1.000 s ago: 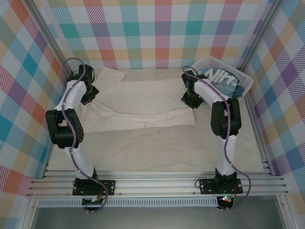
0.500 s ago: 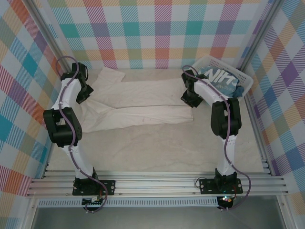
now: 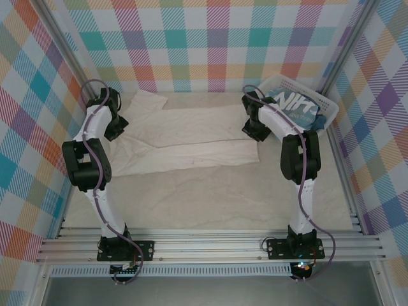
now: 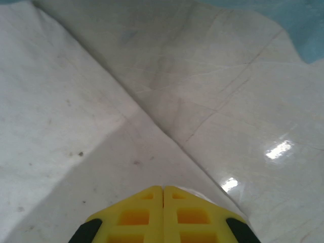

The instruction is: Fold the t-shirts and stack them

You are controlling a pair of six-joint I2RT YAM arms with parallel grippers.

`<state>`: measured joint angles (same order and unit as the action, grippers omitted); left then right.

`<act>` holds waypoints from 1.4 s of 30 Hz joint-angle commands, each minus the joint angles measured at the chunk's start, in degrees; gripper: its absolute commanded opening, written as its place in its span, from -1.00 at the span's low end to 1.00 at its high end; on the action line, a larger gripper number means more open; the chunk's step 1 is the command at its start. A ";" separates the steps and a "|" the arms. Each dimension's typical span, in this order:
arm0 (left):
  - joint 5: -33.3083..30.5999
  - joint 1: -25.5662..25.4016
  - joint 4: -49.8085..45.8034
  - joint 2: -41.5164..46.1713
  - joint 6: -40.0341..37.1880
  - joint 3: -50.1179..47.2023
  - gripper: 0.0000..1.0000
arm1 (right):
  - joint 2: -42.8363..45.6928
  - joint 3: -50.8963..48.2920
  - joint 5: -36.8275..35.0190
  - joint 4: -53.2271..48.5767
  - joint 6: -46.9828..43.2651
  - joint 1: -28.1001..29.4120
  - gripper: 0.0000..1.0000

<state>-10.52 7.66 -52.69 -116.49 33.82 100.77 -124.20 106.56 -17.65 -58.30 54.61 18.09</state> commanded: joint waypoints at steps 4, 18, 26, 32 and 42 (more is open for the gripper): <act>1.58 0.42 0.30 -2.62 0.63 2.93 -1.00 | -1.23 3.01 -4.78 -6.09 2.79 0.60 -1.00; 4.16 0.09 -1.26 -6.08 -0.07 7.78 -0.69 | -5.70 7.89 -2.31 -4.98 -1.25 0.63 -0.35; -1.99 -1.31 -9.64 2.51 5.11 1.92 0.10 | 5.75 1.02 0.76 -1.88 -6.11 1.02 0.01; 5.64 -1.30 -5.40 8.32 7.18 -14.83 -0.56 | 13.43 -15.54 14.34 8.35 -8.09 2.37 -0.43; 9.09 0.32 0.83 0.77 7.46 -16.32 -0.80 | 4.50 -18.03 16.25 9.76 -8.82 2.56 -0.62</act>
<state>-2.02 7.33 -53.58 -114.06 41.10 83.81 -117.73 87.61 -0.25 -46.63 46.63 20.82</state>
